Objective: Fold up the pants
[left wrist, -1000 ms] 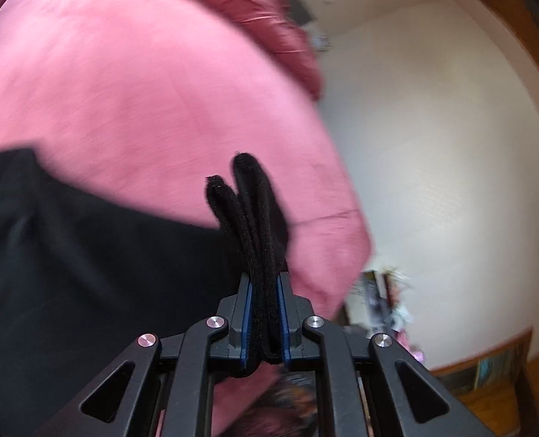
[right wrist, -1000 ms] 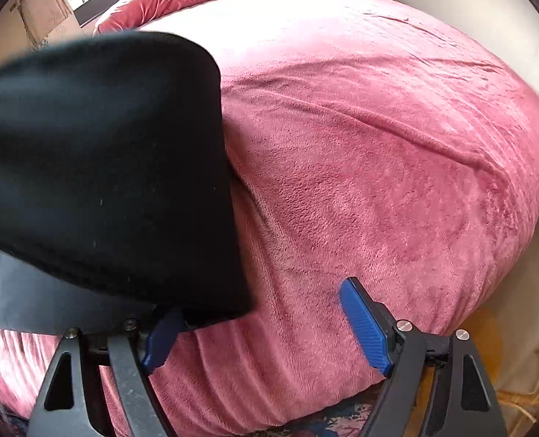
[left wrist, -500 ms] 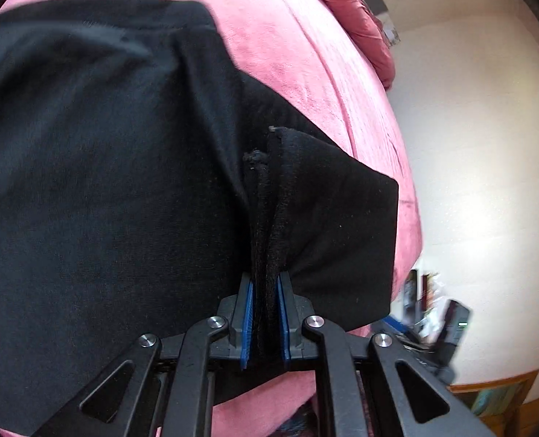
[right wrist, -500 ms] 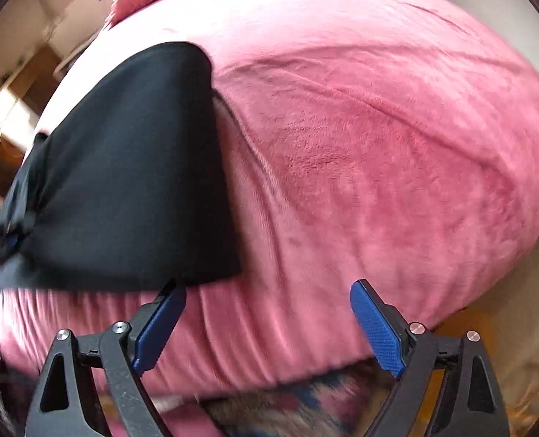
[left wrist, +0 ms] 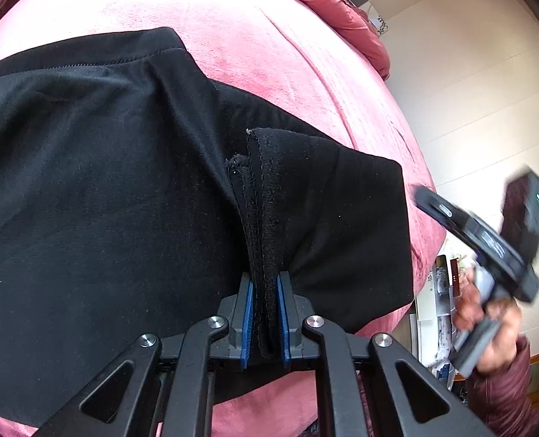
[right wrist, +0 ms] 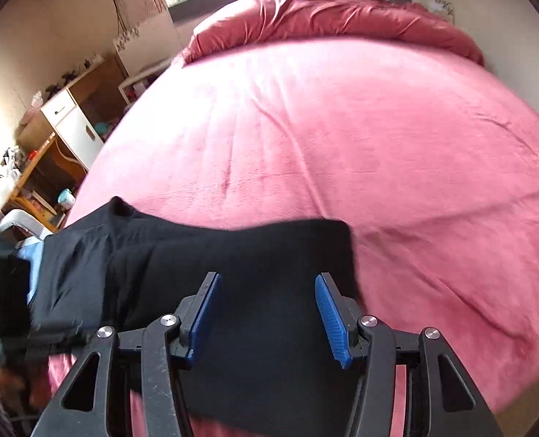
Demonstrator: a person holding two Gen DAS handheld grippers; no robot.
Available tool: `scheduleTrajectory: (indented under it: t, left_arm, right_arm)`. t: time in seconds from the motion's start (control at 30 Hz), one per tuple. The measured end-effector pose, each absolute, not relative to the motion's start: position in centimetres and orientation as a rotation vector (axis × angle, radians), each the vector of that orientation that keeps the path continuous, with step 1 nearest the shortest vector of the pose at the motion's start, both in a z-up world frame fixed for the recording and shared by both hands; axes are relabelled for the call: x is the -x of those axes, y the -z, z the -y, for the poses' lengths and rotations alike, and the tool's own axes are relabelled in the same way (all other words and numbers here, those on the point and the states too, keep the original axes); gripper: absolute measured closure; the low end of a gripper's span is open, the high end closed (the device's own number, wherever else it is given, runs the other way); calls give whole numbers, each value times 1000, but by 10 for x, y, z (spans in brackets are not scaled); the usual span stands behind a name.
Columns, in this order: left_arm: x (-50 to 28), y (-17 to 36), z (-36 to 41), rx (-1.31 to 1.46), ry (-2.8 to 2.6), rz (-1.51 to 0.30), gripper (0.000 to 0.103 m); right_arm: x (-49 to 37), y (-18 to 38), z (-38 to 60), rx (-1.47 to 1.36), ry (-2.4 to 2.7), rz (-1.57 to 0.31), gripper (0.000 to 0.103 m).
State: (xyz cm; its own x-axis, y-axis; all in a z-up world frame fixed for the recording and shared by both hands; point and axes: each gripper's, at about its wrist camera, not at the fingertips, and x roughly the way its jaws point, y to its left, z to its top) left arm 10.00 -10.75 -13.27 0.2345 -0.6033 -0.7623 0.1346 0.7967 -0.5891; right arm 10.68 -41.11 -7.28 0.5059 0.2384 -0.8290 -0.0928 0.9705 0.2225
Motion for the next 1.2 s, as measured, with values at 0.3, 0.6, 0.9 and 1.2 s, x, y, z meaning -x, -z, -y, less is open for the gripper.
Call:
scheduleTrajectory:
  t: [0.3, 0.6, 0.9, 1.2]
  left_arm:
    - [-99, 144, 96, 529, 502, -1260, 76]
    - [-78, 126, 43, 565, 373, -1222, 71]
    - [-20, 112, -100, 843, 56, -1098, 67]
    - [58, 138, -223, 1198, -266, -986, 65]
  right_arm:
    - [-142, 122, 391, -62, -111, -1133, 47]
    - [-106, 85, 383, -54, -86, -1039, 33]
    - [-52, 63, 339, -104, -271, -1000, 27]
    - [-37, 94, 304, -101, -364, -1084, 27]
